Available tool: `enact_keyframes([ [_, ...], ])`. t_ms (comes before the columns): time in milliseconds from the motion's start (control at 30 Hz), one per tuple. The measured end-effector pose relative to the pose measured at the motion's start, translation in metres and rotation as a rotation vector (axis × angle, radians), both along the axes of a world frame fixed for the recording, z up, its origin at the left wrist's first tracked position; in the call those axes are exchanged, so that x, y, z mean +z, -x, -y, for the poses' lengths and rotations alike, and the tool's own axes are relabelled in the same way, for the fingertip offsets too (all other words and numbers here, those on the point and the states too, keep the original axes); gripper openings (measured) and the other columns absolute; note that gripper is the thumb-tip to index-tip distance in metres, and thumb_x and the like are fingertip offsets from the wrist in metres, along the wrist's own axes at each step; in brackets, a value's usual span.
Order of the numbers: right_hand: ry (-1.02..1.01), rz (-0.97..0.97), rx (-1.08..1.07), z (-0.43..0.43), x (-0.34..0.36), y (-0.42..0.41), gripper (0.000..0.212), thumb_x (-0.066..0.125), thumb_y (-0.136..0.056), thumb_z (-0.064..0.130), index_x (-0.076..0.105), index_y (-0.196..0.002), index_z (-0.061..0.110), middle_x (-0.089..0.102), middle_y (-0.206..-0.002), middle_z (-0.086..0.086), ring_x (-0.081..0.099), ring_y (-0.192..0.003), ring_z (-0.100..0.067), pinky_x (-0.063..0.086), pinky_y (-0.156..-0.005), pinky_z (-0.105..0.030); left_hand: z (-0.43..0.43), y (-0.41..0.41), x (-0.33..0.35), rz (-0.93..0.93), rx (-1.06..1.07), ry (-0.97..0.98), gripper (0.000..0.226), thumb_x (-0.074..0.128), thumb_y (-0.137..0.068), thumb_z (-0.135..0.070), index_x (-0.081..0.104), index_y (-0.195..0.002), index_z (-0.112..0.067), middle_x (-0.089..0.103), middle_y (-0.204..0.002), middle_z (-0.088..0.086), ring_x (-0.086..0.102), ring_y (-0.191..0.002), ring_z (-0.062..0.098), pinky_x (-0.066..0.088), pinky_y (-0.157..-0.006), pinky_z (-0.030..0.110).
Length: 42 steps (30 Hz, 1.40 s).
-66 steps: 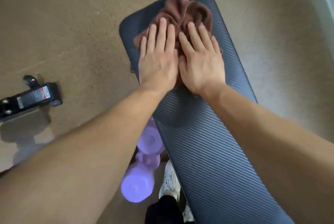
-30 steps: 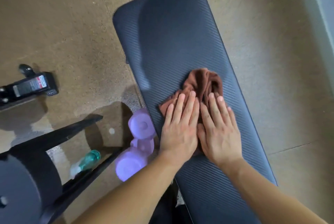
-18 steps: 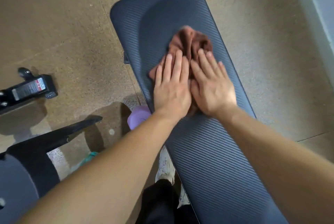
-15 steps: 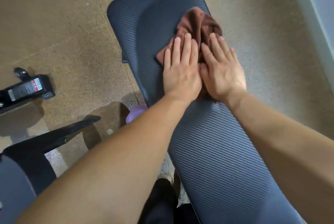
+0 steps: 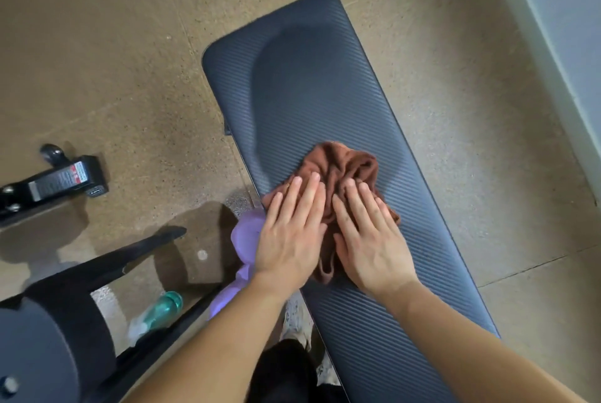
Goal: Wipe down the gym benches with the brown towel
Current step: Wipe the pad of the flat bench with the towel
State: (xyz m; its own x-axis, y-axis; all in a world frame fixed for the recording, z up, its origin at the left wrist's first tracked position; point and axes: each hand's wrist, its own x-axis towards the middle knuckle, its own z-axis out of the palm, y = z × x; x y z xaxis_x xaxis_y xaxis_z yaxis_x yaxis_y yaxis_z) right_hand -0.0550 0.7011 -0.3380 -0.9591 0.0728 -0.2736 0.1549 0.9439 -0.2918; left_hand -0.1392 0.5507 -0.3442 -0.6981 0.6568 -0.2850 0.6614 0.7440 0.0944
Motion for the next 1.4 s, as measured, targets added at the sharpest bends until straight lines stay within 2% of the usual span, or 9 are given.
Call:
enact_keyframes([
  [433,-0.03,-0.065,-0.067,-0.05,0.013,0.129,0.058,0.034,-0.104,0.039,0.022,-0.159,0.021,0.006,-0.168,-0.006,0.002,-0.155,-0.026,0.005,-0.124,-0.043,-0.054,0.112,0.012,-0.154,0.146,-0.053,0.063,0.026,-0.105,-0.041,0.009,-0.159,-0.013,0.004,-0.167,0.005,0.007,-0.153,0.027,0.016,-0.123,0.047],
  [500,0.0,0.015,-0.036,-0.052,-0.006,0.235,0.058,0.034,-0.105,0.038,0.021,-0.159,0.022,0.005,-0.168,-0.005,0.001,-0.155,-0.026,0.005,-0.123,-0.043,-0.057,0.203,-0.016,-0.134,0.28,-0.049,0.062,0.025,-0.105,-0.04,0.008,-0.159,-0.014,0.004,-0.167,0.004,0.005,-0.153,0.026,0.015,-0.123,0.046],
  [667,-0.032,-0.02,-0.058,-0.061,0.0,0.268,0.059,0.029,-0.105,0.039,0.016,-0.16,0.022,0.0,-0.168,-0.005,-0.005,-0.155,-0.025,0.001,-0.123,-0.041,-0.07,0.232,-0.006,-0.162,0.26,-0.067,0.06,0.024,-0.105,-0.039,0.012,-0.158,-0.016,0.008,-0.167,0.003,0.009,-0.153,0.025,0.014,-0.123,0.046],
  [733,-0.018,-0.045,-0.047,-0.06,-0.002,0.301,0.058,0.03,-0.104,0.038,0.021,-0.159,0.021,0.006,-0.168,-0.006,-0.001,-0.155,-0.026,0.003,-0.124,-0.042,-0.068,0.265,-0.008,-0.179,0.288,-0.068,0.056,0.027,-0.104,-0.039,0.024,-0.156,-0.016,0.026,-0.162,0.004,0.025,-0.148,0.027,0.022,-0.12,0.047],
  [800,-0.032,-0.065,-0.021,-0.06,0.0,0.337,0.054,0.032,-0.102,0.038,0.037,-0.152,0.02,0.028,-0.162,-0.009,0.015,-0.152,-0.03,0.01,-0.124,-0.044,-0.066,0.29,-0.006,-0.207,0.304,-0.077,0.048,0.032,-0.102,-0.039,0.043,-0.144,-0.017,0.052,-0.144,0.005,0.051,-0.128,0.029,0.037,-0.107,0.046],
  [900,-0.128,-0.021,0.071,-0.047,0.007,0.375,0.044,0.033,-0.094,0.037,0.062,-0.121,0.017,0.06,-0.127,-0.01,0.047,-0.125,-0.034,0.03,-0.109,-0.044,-0.057,0.297,-0.008,-0.277,0.322,-0.082,0.033,0.049,-0.096,-0.036,0.056,-0.125,-0.02,0.065,-0.116,0.0,0.062,-0.104,0.027,0.044,-0.09,0.042],
  [1133,-0.017,-0.002,0.245,0.013,0.014,0.393,0.045,0.033,-0.096,0.04,0.065,-0.119,0.018,0.064,-0.122,-0.007,0.052,-0.12,-0.03,0.036,-0.103,-0.042,-0.023,0.273,-0.01,-0.13,0.71,-0.195,0.059,0.07,-0.079,-0.037,0.05,-0.13,-0.014,0.058,-0.125,0.007,0.056,-0.108,0.033,0.048,-0.088,0.042],
  [1267,-0.002,0.001,0.197,-0.032,0.012,0.396,0.047,0.035,-0.093,0.05,0.066,-0.118,0.024,0.064,-0.121,-0.006,0.055,-0.119,-0.03,0.04,-0.097,-0.04,-0.052,0.293,0.004,-0.131,0.647,-0.048,0.035,0.034,-0.093,-0.033,0.056,-0.115,-0.016,0.061,-0.117,0.008,0.054,-0.108,0.035,0.043,-0.091,0.045],
  [1400,0.003,-0.042,0.057,-0.094,0.008,0.386,0.051,0.033,-0.088,0.052,0.065,-0.118,0.025,0.063,-0.122,-0.009,0.053,-0.12,-0.034,0.042,-0.099,-0.044,-0.116,0.32,0.007,-0.024,0.483,-0.07,0.031,0.034,-0.099,-0.027,0.057,-0.119,-0.018,0.063,-0.125,0.006,0.055,-0.118,0.031,0.04,-0.096,0.042],
])
